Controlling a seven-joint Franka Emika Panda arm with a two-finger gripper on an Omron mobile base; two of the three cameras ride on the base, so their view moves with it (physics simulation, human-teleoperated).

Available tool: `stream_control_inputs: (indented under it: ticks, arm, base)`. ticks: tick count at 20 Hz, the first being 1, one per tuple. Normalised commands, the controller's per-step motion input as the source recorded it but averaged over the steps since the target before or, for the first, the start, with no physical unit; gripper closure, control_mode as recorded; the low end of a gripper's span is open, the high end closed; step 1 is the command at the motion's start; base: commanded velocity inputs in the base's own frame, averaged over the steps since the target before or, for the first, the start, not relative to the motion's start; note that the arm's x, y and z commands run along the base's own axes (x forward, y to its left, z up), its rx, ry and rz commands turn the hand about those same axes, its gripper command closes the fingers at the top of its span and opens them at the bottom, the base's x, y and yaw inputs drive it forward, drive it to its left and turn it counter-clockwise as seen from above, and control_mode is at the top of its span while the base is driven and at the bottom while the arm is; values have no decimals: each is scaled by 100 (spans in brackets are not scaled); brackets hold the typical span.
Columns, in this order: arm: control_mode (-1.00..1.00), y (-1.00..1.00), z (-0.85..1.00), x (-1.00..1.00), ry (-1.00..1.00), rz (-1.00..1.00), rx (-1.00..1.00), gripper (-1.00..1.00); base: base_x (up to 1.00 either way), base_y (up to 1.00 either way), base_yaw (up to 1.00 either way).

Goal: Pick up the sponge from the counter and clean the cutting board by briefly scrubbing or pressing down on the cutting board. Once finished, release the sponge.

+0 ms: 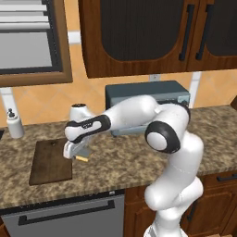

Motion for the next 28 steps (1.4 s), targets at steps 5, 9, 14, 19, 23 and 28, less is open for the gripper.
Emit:
stream_control_inputs:
  ticks: [5, 9, 14, 19, 23, 28]
  arm:
    - [-100, 100, 0, -11, 0, 18, 1, 100]
    - [-100, 97, 0, -18, -1, 19, -3, 100]
    - [-100, 68, 0, -14, -5, 11, 0, 100]
    - [-100, 35, -10, 4, 0, 6, -5, 100]
    - [-100, 28, -39, 4, 0, 0, -4, 100]
    - [-100, 25, -34, -2, -2, 0, 0, 100]
  base:
    - [0, 0, 0]
    - [0, 0, 0]
    - [0, 0, 0]
    - [0, 0, 0]
    - [0, 0, 0]
    - [0, 0, 0]
